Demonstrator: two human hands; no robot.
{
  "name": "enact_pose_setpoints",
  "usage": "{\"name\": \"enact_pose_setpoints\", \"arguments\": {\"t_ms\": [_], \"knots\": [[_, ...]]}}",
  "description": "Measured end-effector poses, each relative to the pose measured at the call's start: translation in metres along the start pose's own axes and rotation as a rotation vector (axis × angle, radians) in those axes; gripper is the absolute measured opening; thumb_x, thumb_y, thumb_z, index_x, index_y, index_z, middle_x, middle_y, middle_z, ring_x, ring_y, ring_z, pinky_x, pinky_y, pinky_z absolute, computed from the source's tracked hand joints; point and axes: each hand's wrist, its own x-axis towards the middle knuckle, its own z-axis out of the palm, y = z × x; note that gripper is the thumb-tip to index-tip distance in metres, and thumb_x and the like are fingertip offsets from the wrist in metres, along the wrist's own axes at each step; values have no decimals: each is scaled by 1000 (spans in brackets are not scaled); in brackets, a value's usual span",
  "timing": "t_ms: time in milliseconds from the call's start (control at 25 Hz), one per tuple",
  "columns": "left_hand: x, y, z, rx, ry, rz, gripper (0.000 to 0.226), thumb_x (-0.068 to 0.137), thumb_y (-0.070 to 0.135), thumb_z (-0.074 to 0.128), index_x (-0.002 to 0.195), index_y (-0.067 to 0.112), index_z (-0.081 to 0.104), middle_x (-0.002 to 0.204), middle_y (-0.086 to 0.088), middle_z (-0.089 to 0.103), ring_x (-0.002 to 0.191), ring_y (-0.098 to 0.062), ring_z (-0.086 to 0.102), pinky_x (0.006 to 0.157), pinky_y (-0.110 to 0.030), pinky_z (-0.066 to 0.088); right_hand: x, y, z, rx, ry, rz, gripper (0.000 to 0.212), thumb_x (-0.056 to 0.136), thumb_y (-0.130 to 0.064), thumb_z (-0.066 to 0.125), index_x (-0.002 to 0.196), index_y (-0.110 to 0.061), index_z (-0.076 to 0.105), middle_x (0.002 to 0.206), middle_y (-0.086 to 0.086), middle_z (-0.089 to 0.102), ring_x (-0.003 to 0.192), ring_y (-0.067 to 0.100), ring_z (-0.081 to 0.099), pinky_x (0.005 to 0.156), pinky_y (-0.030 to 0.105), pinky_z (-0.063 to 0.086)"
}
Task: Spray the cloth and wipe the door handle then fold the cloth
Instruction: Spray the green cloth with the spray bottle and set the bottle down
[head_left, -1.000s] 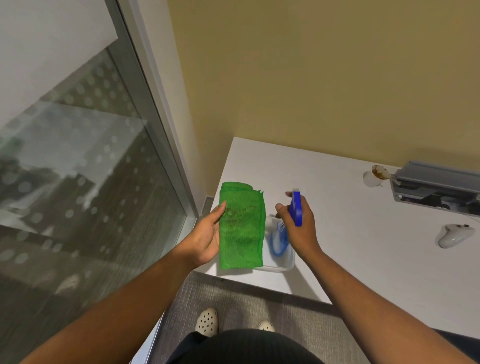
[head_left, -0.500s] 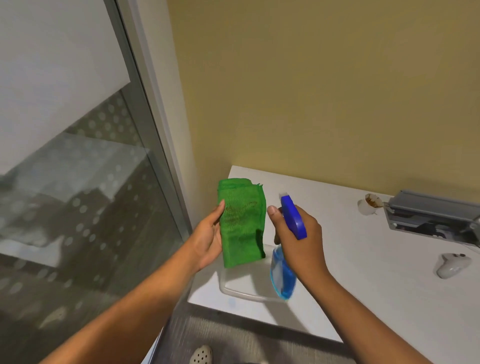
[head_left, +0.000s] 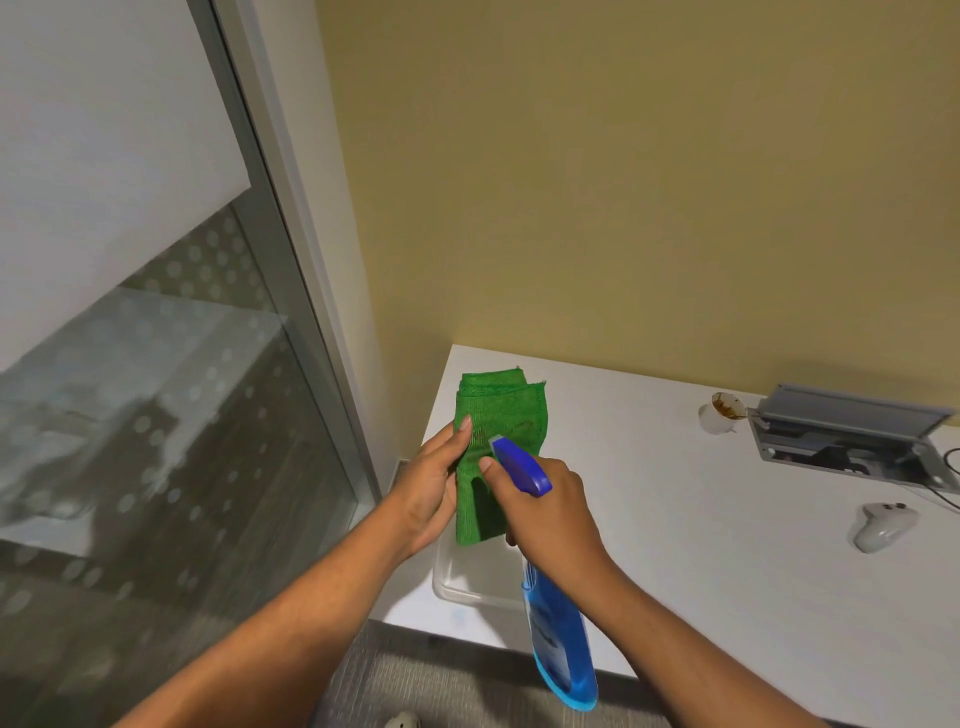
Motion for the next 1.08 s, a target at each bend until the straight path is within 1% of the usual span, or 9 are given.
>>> {"name": "enact_pose_setpoints", "arguments": {"t_ms": [80, 160, 240, 360, 480, 600, 760, 880, 1080], "knots": [[-3, 0, 0, -2, 2, -6, 44, 100, 29, 54, 136, 6, 65, 133, -21, 73, 116, -28, 75, 93, -34, 63, 0, 1, -2, -3, 3, 27, 47, 99, -44, 71, 68, -9, 60, 57, 7, 58, 58, 35, 66, 64, 52, 58], [-5, 0, -2, 1, 12, -15, 48, 99, 32, 55, 139, 7, 63, 134, -21, 73, 118, -29, 74, 95, -38, 62, -3, 0, -8, 16, 24, 25, 46, 101, -42, 69, 74, -6, 62, 59, 15, 62, 50, 24, 64, 60, 47, 58], [-6, 0, -4, 18, 23, -15, 51, 98, 34, 56, 142, 8, 61, 137, -21, 71, 123, -31, 72, 100, -42, 60, -8, -2, -18, 32, 65, 16, 50, 104, -41, 66, 73, -2, 59, 56, 19, 61, 44, 17, 61, 55, 33, 54], [-7, -2, -7, 19, 26, -18, 53, 98, 35, 57, 144, 9, 61, 141, -21, 69, 128, -34, 68, 107, -47, 54, -13, -5, -27, 51, 106, 10, 52, 103, -40, 68, 64, -9, 53, 48, 8, 51, 43, 18, 63, 48, 14, 47], [-8, -5, -4, 17, 24, -25, 52, 98, 35, 57, 143, 8, 61, 140, -21, 69, 127, -33, 69, 106, -46, 55, -15, -3, -23, 44, 116, -7, 53, 100, -38, 74, 68, 0, 57, 54, 21, 55, 50, 33, 67, 52, 31, 52], [-9, -9, 1, 12, 8, -34, 48, 101, 32, 55, 141, 6, 63, 137, -21, 71, 122, -31, 72, 98, -39, 61, -16, 1, -16, 17, 120, -28, 52, 97, -38, 77, 67, 0, 58, 58, 23, 57, 60, 44, 65, 58, 47, 56], [-10, -10, 3, 13, -12, -40, 47, 101, 31, 54, 140, 7, 64, 139, -22, 70, 121, -31, 72, 95, -38, 62, -13, 5, -15, 9, 127, 20, 54, 95, -40, 77, 65, 0, 57, 49, 11, 52, 61, 44, 65, 62, 51, 58], [-11, -8, 1, 23, -4, -45, 50, 99, 34, 55, 141, 8, 63, 139, -22, 70, 123, -33, 72, 101, -44, 60, -11, 9, -23, 8, 150, 39, 55, 94, -42, 78, 69, 3, 58, 56, 23, 58, 62, 46, 66, 62, 53, 58], [-11, -7, -3, 24, 5, -65, 53, 100, 36, 55, 145, 8, 60, 140, -23, 69, 128, -36, 68, 108, -49, 55, -11, 14, -33, -36, 186, 59, 60, 95, -45, 76, 68, 5, 56, 61, 29, 62, 65, 49, 64, 68, 52, 58]]}}
